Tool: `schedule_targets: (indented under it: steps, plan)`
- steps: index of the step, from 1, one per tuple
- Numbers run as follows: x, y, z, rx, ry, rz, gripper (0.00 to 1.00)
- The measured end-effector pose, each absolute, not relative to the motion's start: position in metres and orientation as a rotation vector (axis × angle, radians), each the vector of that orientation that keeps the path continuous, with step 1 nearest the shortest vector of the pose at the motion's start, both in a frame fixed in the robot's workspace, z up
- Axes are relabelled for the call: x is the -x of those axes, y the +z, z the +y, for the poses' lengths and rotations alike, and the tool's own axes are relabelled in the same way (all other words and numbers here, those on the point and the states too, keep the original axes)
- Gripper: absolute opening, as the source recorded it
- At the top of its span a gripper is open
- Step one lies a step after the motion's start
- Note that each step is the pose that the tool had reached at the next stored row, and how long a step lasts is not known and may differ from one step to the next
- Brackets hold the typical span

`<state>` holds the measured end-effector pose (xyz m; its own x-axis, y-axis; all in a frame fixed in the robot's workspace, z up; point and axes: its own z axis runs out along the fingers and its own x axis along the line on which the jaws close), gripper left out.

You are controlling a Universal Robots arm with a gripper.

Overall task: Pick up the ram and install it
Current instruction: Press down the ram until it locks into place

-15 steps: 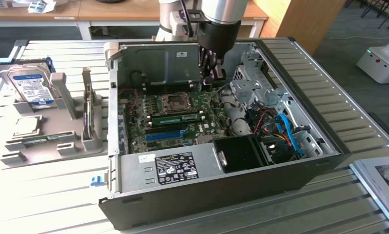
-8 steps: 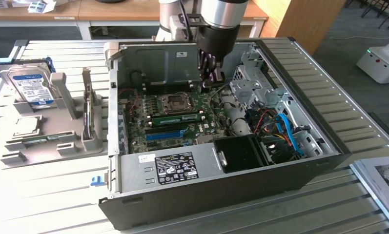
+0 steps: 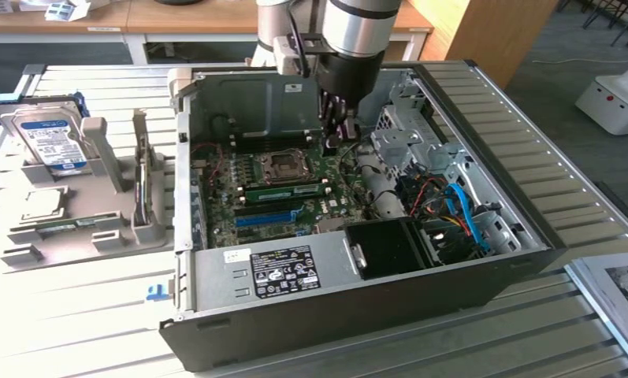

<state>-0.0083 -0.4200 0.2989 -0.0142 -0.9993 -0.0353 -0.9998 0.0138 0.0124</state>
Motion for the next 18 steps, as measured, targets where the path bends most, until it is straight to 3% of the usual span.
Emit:
schedule_targets:
  steps: [18]
  plan:
    - [0.008,0.272,-0.42,2.192,0.057,2.223,0.1]
